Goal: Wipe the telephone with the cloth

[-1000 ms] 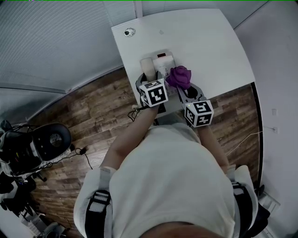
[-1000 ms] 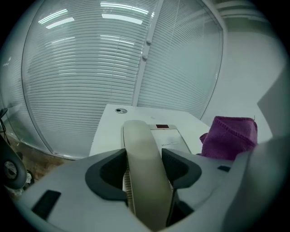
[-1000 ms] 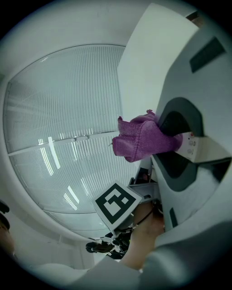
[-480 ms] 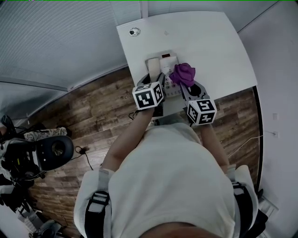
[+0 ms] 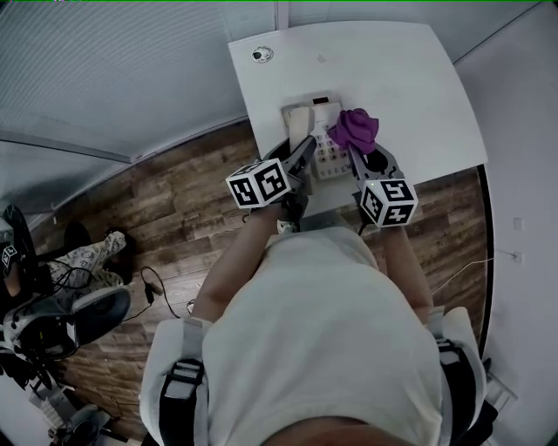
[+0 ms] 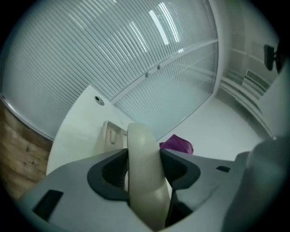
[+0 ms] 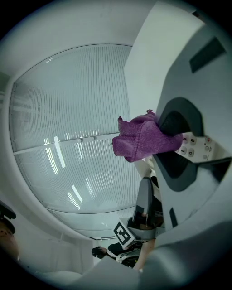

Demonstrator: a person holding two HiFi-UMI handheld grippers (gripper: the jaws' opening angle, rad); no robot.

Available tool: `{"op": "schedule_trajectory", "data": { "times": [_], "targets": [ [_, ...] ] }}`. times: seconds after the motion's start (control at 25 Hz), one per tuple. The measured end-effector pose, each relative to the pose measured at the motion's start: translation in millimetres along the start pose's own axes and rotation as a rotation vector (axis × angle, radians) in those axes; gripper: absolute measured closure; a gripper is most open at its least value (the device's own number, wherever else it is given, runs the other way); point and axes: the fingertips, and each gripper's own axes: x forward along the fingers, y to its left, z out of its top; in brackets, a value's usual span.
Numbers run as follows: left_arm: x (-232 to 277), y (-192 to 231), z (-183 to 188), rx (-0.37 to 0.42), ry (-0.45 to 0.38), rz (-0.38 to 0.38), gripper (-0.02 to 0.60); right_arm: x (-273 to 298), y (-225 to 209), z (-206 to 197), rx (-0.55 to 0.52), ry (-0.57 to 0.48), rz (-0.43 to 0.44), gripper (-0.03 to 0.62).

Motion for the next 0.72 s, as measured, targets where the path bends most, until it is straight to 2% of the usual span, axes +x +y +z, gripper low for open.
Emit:
{"op": "schedule_trajectory", "data": {
  "times": [0.24,0.4,0.52,0.72],
  "targets": [
    [-9.6,-20.0,4.4,-0.150,-0.046,-0.271,0.354,8.6,2.8,19.2,0.007,-0.035,0.017,0.503],
    [-17.0,-27.3,3.6,-0.251,-0.061,-0.376,0.354,11.4,4.0,30.4,0.034,-0.067,0.028,0.503],
    [-20.8,-33.9,1.3,-0.381,-0.072,-0.451,0.356,14.0,8.9,41.5,0.065,-0.096,0.065,0.503],
    [-24.4,-44.6,9.2,-0.428,-0.090,-0.557,0.356,20.5,22.2,63.3,0.113,-0.146,0.129,0.503]
  ]
}}
